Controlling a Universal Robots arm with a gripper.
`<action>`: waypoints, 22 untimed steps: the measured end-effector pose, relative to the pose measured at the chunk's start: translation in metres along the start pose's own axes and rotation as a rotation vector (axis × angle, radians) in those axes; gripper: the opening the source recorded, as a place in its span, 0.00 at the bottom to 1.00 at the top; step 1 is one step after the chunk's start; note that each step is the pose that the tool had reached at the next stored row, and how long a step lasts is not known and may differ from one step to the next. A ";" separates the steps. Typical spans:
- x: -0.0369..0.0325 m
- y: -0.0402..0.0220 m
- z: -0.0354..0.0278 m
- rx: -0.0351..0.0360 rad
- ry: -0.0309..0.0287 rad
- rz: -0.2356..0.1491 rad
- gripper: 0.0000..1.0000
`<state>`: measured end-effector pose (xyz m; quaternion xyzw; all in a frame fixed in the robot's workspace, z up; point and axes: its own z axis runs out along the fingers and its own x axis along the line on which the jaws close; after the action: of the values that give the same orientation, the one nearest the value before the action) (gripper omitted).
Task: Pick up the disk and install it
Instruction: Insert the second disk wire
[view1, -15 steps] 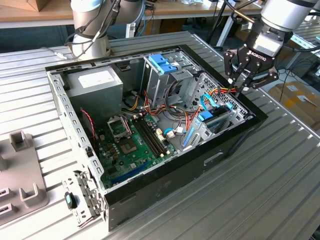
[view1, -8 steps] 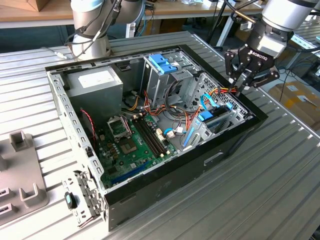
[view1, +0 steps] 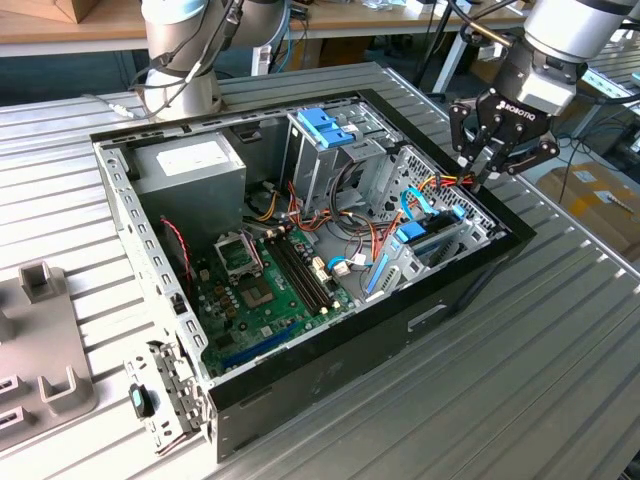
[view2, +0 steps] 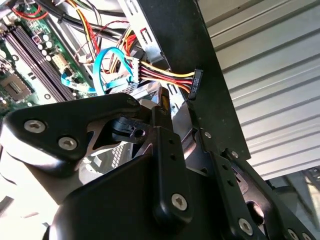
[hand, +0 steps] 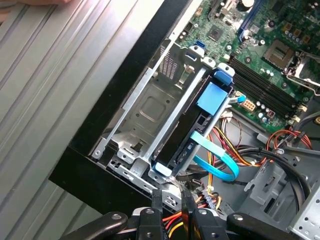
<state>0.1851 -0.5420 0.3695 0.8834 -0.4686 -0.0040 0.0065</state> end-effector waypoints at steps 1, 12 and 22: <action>0.0000 0.0000 0.0000 0.0000 0.0002 -0.011 0.30; 0.0057 -0.0085 -0.0009 -0.0051 -0.0025 -0.034 0.30; 0.0100 -0.0148 -0.0029 -0.0088 -0.0041 -0.080 0.30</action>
<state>0.2030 -0.5420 0.3721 0.9014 -0.4328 -0.0081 0.0093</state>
